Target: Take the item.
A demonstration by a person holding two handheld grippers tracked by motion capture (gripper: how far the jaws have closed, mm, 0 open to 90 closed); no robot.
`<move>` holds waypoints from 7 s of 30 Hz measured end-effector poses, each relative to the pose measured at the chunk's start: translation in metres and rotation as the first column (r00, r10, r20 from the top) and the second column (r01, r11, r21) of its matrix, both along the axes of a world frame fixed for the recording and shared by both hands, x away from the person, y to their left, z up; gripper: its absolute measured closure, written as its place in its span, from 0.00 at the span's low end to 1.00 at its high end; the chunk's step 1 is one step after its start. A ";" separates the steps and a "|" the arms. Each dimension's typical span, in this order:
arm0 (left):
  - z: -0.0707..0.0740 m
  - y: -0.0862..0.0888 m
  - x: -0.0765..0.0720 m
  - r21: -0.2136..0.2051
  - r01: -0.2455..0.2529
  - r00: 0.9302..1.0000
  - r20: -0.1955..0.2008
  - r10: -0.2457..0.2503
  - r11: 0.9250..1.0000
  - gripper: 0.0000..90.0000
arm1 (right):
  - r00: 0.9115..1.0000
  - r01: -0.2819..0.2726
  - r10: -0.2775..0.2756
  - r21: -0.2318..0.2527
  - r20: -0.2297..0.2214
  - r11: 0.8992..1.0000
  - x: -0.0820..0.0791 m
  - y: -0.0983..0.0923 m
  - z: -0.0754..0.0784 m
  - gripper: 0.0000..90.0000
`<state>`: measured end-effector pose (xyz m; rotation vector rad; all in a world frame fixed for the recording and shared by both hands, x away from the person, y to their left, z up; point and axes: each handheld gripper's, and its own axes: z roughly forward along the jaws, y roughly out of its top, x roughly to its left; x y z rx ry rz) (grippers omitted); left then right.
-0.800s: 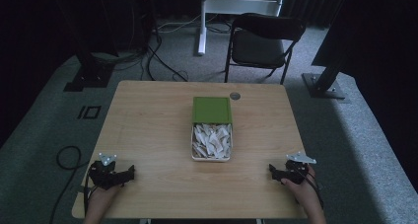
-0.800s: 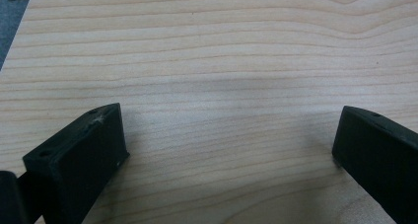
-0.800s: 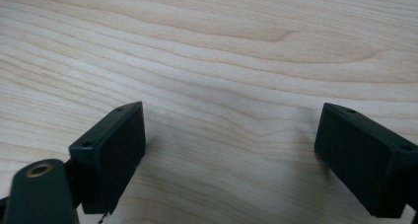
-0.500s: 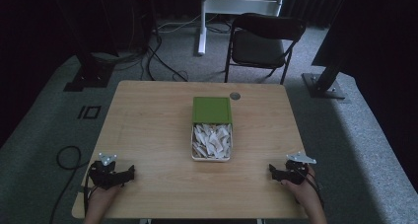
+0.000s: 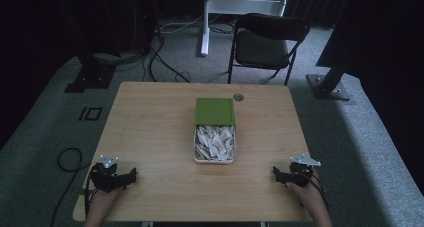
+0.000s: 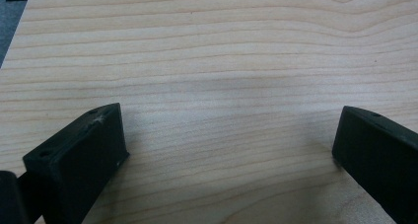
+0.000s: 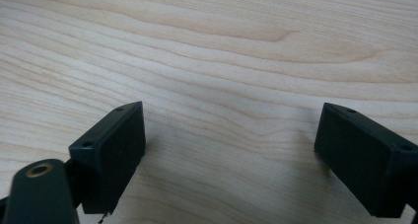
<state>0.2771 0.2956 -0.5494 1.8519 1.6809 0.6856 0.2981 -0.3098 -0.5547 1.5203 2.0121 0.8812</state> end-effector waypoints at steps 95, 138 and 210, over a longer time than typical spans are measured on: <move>0.000 0.000 0.000 -0.002 -0.001 1.000 0.001 0.001 1.000 0.01 | 0.962 -0.207 0.186 0.091 0.202 0.974 0.018 0.097 0.102 0.15; 0.000 0.000 0.000 -0.002 -0.001 1.000 0.001 0.001 1.000 0.01 | 0.911 -0.382 0.353 0.115 0.211 0.917 0.025 0.176 0.108 0.15; 0.000 0.000 -0.001 0.000 0.007 1.000 0.001 -0.007 1.000 0.01 | 0.907 -0.412 0.409 0.011 0.104 0.911 0.040 0.204 0.103 0.96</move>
